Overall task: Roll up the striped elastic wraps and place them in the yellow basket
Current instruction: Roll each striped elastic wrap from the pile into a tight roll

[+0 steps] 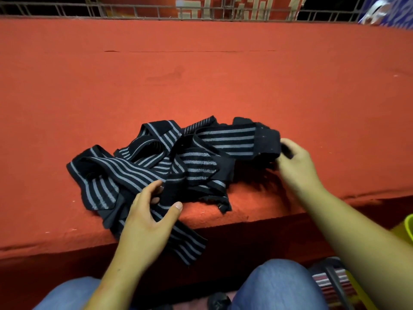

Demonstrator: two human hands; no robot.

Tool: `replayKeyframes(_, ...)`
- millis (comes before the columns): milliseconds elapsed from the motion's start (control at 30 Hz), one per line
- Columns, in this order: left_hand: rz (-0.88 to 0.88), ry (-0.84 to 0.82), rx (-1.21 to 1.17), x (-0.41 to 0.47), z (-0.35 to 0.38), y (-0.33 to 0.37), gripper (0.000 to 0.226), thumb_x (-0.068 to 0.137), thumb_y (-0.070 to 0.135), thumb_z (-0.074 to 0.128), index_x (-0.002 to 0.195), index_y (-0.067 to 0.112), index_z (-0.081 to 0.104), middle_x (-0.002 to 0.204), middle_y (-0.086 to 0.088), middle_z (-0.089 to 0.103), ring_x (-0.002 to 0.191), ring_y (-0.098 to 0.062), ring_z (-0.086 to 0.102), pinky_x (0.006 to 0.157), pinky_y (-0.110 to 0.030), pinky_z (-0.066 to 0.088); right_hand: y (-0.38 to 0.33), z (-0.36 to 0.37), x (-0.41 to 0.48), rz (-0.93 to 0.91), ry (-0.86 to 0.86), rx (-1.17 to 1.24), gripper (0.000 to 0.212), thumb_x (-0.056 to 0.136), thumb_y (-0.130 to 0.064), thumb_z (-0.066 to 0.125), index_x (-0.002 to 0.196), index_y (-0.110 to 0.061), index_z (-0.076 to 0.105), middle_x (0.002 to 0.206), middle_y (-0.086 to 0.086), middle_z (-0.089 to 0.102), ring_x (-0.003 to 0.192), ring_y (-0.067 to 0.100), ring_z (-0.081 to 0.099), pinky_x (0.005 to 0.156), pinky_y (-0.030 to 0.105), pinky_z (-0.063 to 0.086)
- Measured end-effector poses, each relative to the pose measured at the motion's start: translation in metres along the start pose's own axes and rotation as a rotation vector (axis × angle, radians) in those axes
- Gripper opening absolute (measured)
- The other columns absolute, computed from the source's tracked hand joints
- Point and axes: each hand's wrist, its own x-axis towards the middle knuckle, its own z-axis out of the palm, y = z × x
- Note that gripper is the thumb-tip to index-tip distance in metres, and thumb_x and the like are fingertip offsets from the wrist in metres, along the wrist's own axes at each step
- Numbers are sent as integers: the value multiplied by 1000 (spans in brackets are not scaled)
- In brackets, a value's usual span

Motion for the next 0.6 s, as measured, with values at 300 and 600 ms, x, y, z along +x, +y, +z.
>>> replayKeyframes(300,626,-111,127,-16,49,62,76,81,15,74,152,27,47,158,18,41,145,-13,40,120,-36,32,7,19,-74,-87,-269,-203,33,79,4,72,90,-26,65,90,-5,70,79,5,64,73,24,50)
replayKeyframes(600,648,-112,468,5,64,75,67,86,50,67,148,48,43,144,24,40,114,-12,45,99,-35,43,7,11,-95,-243,-375,-414,28,74,-33,55,98,-24,67,93,-13,65,84,5,61,75,23,46)
